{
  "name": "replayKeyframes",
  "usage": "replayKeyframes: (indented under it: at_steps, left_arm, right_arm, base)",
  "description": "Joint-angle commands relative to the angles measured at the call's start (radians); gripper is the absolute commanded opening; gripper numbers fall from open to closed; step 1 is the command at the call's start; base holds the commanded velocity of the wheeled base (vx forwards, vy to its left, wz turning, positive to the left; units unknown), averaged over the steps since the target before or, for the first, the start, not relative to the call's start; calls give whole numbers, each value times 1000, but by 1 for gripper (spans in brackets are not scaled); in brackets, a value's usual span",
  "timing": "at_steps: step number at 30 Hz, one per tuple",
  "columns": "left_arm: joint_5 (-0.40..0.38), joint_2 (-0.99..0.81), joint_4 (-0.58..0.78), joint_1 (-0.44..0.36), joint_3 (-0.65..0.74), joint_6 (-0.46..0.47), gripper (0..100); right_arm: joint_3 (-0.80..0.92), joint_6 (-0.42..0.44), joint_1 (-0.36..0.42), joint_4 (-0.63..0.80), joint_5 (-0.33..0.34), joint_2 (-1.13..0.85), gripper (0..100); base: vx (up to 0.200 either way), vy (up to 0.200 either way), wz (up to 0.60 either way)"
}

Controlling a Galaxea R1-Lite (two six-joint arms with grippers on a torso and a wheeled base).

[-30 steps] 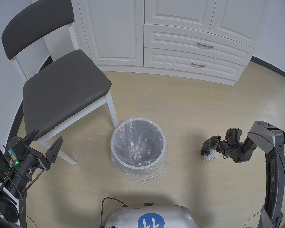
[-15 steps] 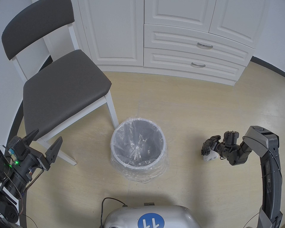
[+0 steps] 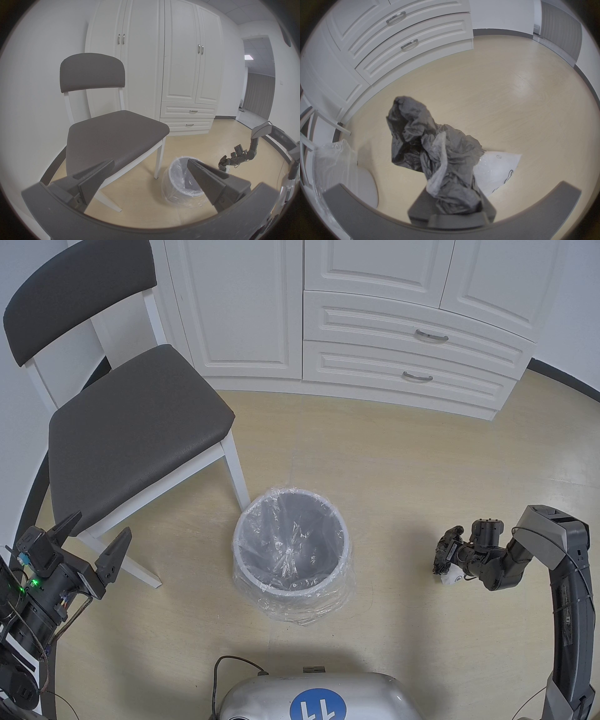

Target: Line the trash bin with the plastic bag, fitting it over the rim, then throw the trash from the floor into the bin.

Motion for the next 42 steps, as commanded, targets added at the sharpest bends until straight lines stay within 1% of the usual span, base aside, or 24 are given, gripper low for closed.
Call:
replayKeyframes:
  at_steps: [1,3,4,5,6,7,8,9,14,17,20,22,25,27,28,29,32,33,35,36,37,39,40,42]
  left_arm:
    - [0,-8,-1,-1,18,1,100]
    - [2,-9,-1,1,18,1,100]
    - [0,-26,-1,1,18,0,100]
    - [0,-32,-1,1,18,0,100]
    - [0,-32,-1,1,18,0,100]
    - [0,-35,-1,1,18,1,100]
    - [0,-35,-1,1,18,1,100]
    - [-1,-35,-1,-1,18,1,100]
    - [-3,-35,-1,-1,18,3,100]
    - [-4,-32,-1,-1,18,3,100]
    - [-3,-31,-1,-1,18,3,100]
    - [-3,-34,-1,-1,18,3,100]
    - [-4,-34,-1,-1,18,3,100]
    - [-3,-34,-1,-1,18,4,100]
    - [-3,-34,-1,-1,18,4,100]
    - [-3,-32,-1,-1,18,18,100]
    - [-3,-26,1,-1,18,32,100]
    - [-3,-28,1,-1,18,32,100]
    - [-3,-29,1,-2,18,33,100]
    - [-3,-29,1,-2,18,33,100]
    - [-3,-31,3,-4,18,32,100]
    - [-3,-32,7,-4,18,33,100]
    - [-3,-35,16,-6,18,33,100]
    - [-1,-37,27,-13,18,33,100]
  right_arm:
    - [131,-117,-5,1,3,-155,0]
    - [138,-129,-5,1,3,-164,0]
    - [261,-272,-20,-7,6,-314,0]
    - [329,-336,-23,-5,9,-403,0]
    - [329,-336,-23,-5,9,-403,0]
    - [439,-416,-22,-7,31,-563,0]
    - [439,-416,-22,-7,31,-563,0]
    - [530,-465,-19,-7,67,-709,0]
    - [651,-525,4,10,98,-962,0]
    - [700,-562,75,47,98,-1110,0]
    - [703,-563,144,116,93,-1209,0]
    - [691,-560,218,185,87,-1288,0]
    - [680,-552,302,223,77,-1345,0]
    - [680,-529,380,225,37,-1368,0]
    - [680,-529,380,225,37,-1368,0]
    - [671,-488,468,220,-18,-1371,0]
    - [626,-405,563,229,-86,-1341,0]
    - [620,-394,570,229,-91,-1334,0]
    - [568,-299,629,229,-130,-1262,0]
    - [568,-299,629,229,-130,-1262,0]
    - [519,-224,675,232,-170,-1190,0]
    - [493,-189,696,238,-192,-1152,0]
    - [442,-134,722,265,-227,-1083,0]
    - [375,-61,755,311,-256,-1008,0]
  base:
    - [0,0,0]
    - [0,0,0]
    - [0,0,0]
    - [0,0,0]
    - [0,0,0]
    - [0,0,0]
    - [0,0,0]
    - [0,0,0]
    - [0,0,0]
    - [0,0,0]
    - [0,0,0]
    - [0,0,0]
    - [0,0,0]
    - [0,0,0]
    - [0,0,0]
    - [0,0,0]
    - [0,0,0]
    - [0,0,0]
    - [0,0,0]
    - [0,0,0]
    - [0,0,0]
    - [0,0,0]
    - [0,0,0]
    - [0,0,0]
